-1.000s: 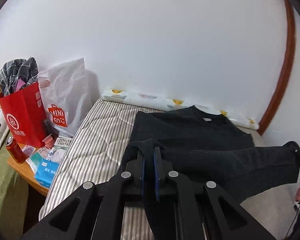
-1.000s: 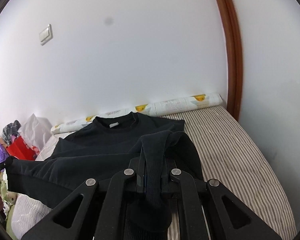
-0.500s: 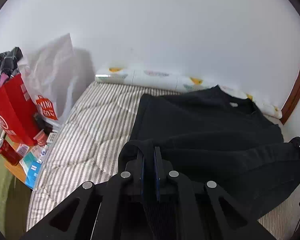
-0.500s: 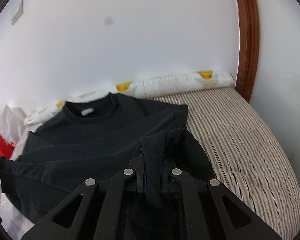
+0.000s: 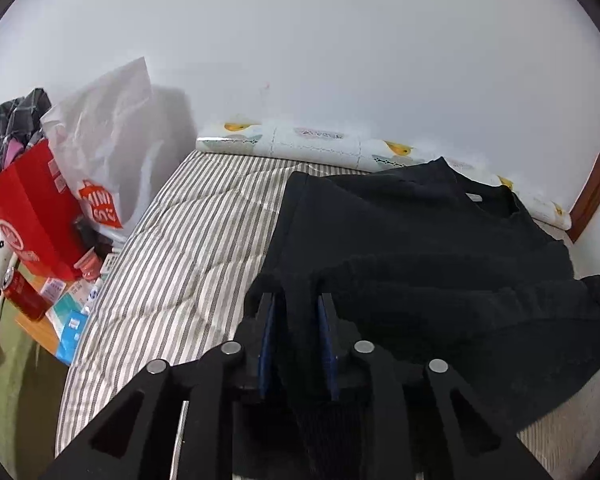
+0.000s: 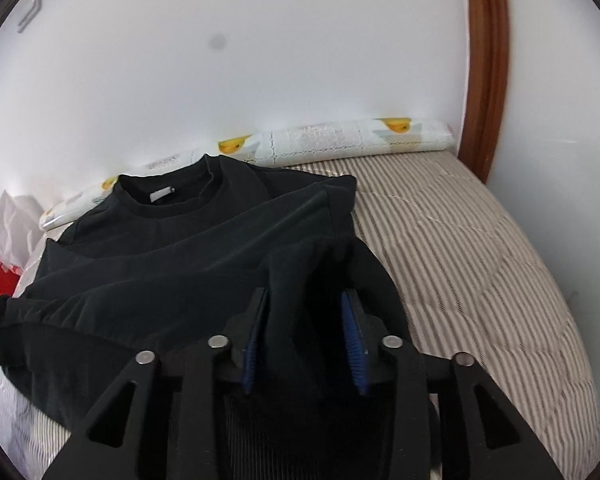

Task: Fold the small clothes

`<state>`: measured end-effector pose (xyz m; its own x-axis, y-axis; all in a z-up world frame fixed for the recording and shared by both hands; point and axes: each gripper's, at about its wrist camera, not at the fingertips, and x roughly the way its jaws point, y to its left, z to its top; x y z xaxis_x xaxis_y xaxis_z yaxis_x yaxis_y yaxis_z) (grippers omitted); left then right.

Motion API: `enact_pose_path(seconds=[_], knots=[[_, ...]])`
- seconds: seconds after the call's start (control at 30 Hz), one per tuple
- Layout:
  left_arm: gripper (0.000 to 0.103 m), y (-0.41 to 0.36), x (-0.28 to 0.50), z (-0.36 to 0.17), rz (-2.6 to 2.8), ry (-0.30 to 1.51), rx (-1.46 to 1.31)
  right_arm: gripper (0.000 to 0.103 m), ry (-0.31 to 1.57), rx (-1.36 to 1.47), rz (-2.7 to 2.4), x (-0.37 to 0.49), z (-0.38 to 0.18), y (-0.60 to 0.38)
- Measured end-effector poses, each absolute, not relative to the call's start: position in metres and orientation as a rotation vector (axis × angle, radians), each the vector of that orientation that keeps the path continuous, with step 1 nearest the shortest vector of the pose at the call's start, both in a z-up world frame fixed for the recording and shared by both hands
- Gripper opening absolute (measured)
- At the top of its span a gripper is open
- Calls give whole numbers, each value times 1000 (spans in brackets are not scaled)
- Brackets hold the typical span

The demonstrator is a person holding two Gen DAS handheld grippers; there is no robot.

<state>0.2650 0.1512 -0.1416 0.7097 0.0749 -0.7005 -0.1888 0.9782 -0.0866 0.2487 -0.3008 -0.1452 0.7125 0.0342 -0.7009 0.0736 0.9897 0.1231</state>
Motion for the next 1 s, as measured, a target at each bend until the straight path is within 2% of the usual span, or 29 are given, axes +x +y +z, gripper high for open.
enact_pose_path(seconds=[0.03,0.1,0.17,0.3,0.6,0.73,1.0], knots=[[28,152,259,-141,143,768,-168,41,774,143,-23,239,-142,-303],[40,154,246,-140,130,764,-186,49,761,138,-27,221,-135,-306],[50,156,230,-142,115,762,-210,52,746,133,-36,202,-131,-309],[55,163,194,-157,99,784,-259,56,771,140,-50,169,-141,-317],[57,180,167,-204,59,868,-408,57,846,271,-16,153,-180,-320],[59,180,178,-208,31,873,-446,63,839,344,-3,162,-184,-320],[60,171,200,-208,46,846,-440,63,870,445,-13,184,-203,-317]])
